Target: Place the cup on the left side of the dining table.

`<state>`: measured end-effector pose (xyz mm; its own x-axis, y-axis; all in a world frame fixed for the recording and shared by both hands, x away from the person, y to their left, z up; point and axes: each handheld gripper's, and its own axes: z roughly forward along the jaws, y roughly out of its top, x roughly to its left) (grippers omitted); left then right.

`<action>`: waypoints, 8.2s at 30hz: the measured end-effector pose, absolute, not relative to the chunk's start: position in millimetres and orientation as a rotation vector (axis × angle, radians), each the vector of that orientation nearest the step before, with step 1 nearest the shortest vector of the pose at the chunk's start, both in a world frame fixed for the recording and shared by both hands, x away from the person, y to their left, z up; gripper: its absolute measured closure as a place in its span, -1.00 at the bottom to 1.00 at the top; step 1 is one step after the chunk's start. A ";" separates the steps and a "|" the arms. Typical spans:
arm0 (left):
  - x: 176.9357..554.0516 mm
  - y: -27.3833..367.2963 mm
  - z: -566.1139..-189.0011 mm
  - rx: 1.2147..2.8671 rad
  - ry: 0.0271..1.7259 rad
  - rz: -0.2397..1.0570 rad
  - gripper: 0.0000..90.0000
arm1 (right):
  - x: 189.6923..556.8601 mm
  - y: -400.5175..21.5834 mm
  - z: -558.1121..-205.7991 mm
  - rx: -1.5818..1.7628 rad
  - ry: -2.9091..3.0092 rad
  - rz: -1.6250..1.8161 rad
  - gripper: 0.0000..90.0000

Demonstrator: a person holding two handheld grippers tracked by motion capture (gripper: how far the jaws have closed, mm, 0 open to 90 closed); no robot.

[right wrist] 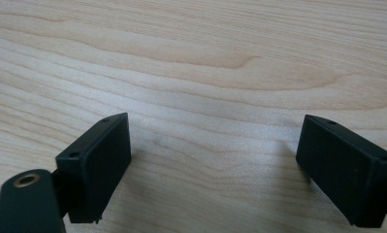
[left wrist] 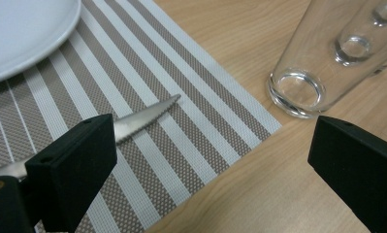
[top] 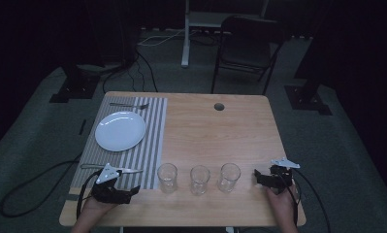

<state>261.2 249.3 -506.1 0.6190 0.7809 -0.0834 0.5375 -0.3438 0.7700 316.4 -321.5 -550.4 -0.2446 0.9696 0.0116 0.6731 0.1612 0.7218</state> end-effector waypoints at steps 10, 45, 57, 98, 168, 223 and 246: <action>265.7 240.1 -486.0 2.034 0.959 0.376 -0.91 | 316.4 -321.5 -550.4 1.554 1.985 0.857 -0.73; 291.4 171.7 -445.2 2.092 0.710 0.298 -0.91 | 316.4 -321.7 -550.5 1.553 1.986 0.857 -0.73; 298.7 149.4 -438.9 2.122 0.663 0.264 -0.91 | 316.4 -321.7 -550.5 1.552 1.986 0.857 -0.73; 308.7 58.9 -423.8 2.214 0.497 0.190 -0.88 | 316.4 -321.8 -550.5 1.551 1.986 0.857 -0.73; 329.2 -79.9 -442.2 2.571 0.493 0.107 -0.65 | 316.4 -321.9 -550.3 1.553 1.988 0.856 -0.73; 362.6 -45.9 -409.8 2.493 0.600 0.193 -0.36 | 316.5 -321.8 -550.4 1.553 1.985 0.858 -0.73; 381.9 33.8 -396.9 2.428 0.832 0.293 -0.36 | 316.5 -321.8 -550.4 1.553 1.985 0.858 -0.73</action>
<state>381.9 33.8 -396.9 0.7846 0.6194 0.0261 0.4994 -0.6564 0.5654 316.5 -321.8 -550.4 -0.2454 0.9694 0.0105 0.6722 0.1623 0.7224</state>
